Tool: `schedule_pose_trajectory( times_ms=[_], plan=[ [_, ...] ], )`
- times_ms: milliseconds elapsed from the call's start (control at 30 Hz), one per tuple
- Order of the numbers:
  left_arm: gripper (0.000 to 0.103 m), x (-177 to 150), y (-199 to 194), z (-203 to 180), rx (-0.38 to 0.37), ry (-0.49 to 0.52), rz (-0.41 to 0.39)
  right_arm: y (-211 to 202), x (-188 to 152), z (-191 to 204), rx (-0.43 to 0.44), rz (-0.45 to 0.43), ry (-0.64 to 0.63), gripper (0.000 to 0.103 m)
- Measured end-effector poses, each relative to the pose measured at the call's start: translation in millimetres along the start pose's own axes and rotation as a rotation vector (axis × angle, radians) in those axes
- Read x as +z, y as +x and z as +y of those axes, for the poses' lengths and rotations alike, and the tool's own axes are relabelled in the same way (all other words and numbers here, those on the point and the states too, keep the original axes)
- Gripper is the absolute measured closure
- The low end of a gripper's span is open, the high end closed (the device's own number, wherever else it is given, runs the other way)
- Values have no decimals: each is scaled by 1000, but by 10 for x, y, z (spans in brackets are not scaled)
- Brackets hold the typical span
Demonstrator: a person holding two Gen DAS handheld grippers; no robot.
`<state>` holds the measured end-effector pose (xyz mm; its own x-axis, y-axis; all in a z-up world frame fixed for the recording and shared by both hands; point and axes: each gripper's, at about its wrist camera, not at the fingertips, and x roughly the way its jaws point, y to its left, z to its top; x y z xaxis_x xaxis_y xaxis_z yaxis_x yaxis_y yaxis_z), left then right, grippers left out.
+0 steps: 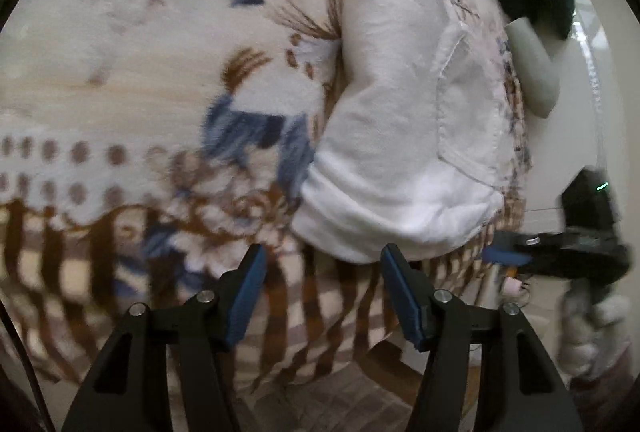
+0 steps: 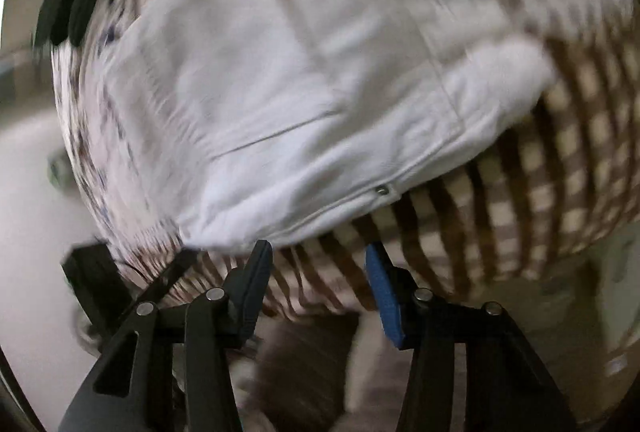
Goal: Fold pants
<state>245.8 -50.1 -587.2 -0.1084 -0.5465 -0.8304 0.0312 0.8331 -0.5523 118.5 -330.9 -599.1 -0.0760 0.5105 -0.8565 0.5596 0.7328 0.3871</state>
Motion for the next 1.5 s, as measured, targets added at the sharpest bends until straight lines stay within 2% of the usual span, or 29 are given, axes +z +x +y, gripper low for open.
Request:
schedule_pose_trajectory(
  times_ms=[33,100,133,200,300,367,400,433,500,567,600,633,667,700,733,800,867,967,1033,1100,1133,1167,1200,1267,1367,1467,1500],
  plan=[
    [46,-25,-53,-14,7,14,-14,-87,-51,157,-1,-5,-36,48],
    [46,-31,-141,-51,43,34,-53,-133,77,596,6,-13,-73,37],
    [46,-40,-177,-41,53,43,-74,-118,206,894,6,-23,-104,37],
    [46,-22,-224,-56,122,52,-108,-43,429,1389,-42,-50,-151,37],
    [46,23,-172,-95,239,43,-131,222,926,1805,-85,-10,-150,37],
    [44,28,-153,-59,300,25,-135,518,1123,2056,-171,15,-187,37],
    [44,34,-134,-24,323,10,-134,696,1132,2142,-220,30,-217,33],
    [43,47,-111,19,326,-10,-131,848,1140,2248,-319,33,-253,30],
    [36,68,-40,114,344,-45,-106,1058,1161,2384,-430,32,-282,26],
    [32,104,51,208,329,-84,-80,1226,1177,2474,-533,38,-322,27],
    [28,114,59,246,311,-100,-86,1212,1175,2458,-540,16,-319,31],
    [25,115,35,265,295,-109,-95,1173,1172,2424,-547,0,-313,46],
    [22,106,-19,276,271,-107,-105,1120,1170,2391,-527,-12,-303,49],
    [16,94,-102,268,251,-101,-125,980,1172,2302,-477,-28,-281,61],
    [16,85,-206,247,233,-91,-149,854,1170,2228,-437,-40,-264,69],
    [15,119,-379,162,145,-72,-171,619,1156,2100,-353,-43,-238,70],
    [15,177,-470,30,99,-28,-183,412,1123,2029,-293,-42,-245,72],
    [15,375,-390,-317,60,116,-128,160,1093,1896,-244,-29,-271,72],
    [15,503,-114,-571,46,202,-40,28,1103,1788,-207,-11,-264,72],
    [16,524,113,-654,18,264,26,-40,1104,1675,-178,4,-254,73],
    [24,525,252,-702,21,289,67,-135,1124,1587,-159,11,-240,74],
    [31,486,340,-732,-4,306,99,-250,1162,1506,-150,16,-234,75],
    [43,405,400,-766,-34,329,125,-252,1179,1481,-144,14,-226,77],
    [44,194,433,-799,-12,391,142,-323,1245,1393,-134,20,-214,79],
    [46,-76,501,-658,12,360,201,-328,1295,1367,-120,9,-207,79],
    [46,-153,229,-589,36,277,138,-252,1275,1411,-131,18,-231,79],
    [44,-118,65,-599,19,252,101,-209,1249,1441,-141,23,-244,79]
  ],
)
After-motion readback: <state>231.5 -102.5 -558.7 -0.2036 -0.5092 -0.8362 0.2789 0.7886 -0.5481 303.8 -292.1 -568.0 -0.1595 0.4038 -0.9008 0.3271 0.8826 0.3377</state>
